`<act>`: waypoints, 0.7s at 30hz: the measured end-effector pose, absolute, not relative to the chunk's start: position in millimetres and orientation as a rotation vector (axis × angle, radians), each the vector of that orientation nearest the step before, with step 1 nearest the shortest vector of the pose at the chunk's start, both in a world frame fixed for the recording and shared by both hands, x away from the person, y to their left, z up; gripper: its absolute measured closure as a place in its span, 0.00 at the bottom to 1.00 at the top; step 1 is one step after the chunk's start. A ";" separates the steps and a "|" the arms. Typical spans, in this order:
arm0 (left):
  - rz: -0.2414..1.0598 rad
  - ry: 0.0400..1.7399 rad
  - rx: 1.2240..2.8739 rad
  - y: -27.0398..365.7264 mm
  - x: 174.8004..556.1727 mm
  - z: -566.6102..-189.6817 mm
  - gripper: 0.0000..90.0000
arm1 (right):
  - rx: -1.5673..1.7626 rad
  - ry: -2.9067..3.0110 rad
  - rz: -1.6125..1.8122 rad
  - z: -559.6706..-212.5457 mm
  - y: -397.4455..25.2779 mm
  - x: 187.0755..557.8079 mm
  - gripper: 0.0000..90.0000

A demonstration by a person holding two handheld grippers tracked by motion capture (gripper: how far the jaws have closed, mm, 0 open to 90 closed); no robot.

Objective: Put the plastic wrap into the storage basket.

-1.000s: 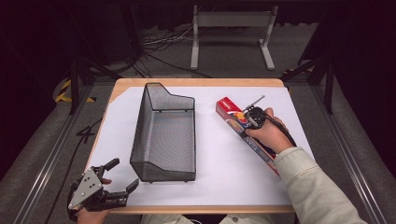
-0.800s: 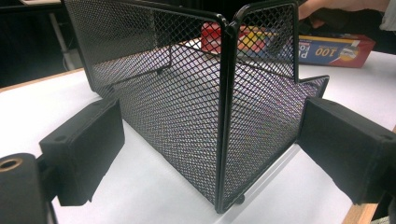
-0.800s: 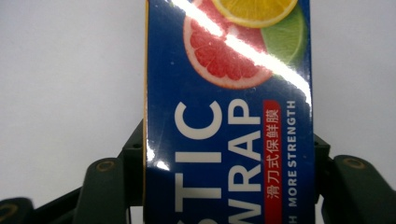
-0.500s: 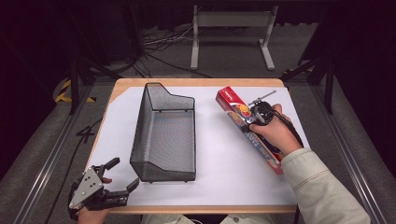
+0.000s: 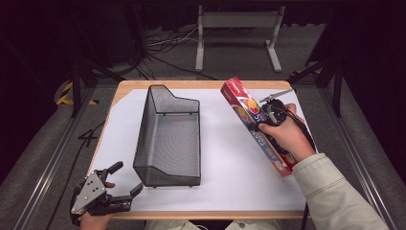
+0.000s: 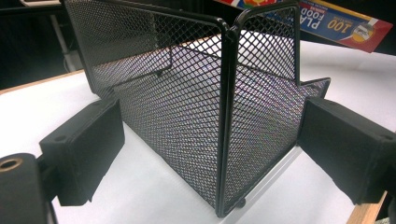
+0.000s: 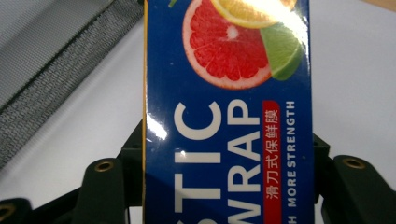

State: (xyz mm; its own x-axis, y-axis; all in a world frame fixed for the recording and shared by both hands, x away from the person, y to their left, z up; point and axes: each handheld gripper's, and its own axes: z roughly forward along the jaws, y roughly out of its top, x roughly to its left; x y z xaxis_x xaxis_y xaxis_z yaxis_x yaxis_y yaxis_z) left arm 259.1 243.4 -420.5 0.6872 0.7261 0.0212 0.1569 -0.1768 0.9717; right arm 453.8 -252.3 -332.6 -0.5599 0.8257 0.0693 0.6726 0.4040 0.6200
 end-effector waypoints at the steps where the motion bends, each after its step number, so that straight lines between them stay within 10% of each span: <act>1: 0.593 0.716 1.704 243.4 259.2 -420.5 0.09 | 1.317 2.403 0.906 -330.8 -252.3 452.3 0.45; 21: 0.597 0.709 1.708 243.3 259.0 -420.1 0.09 | 1.283 2.342 1.078 -301.0 -221.3 427.7 0.45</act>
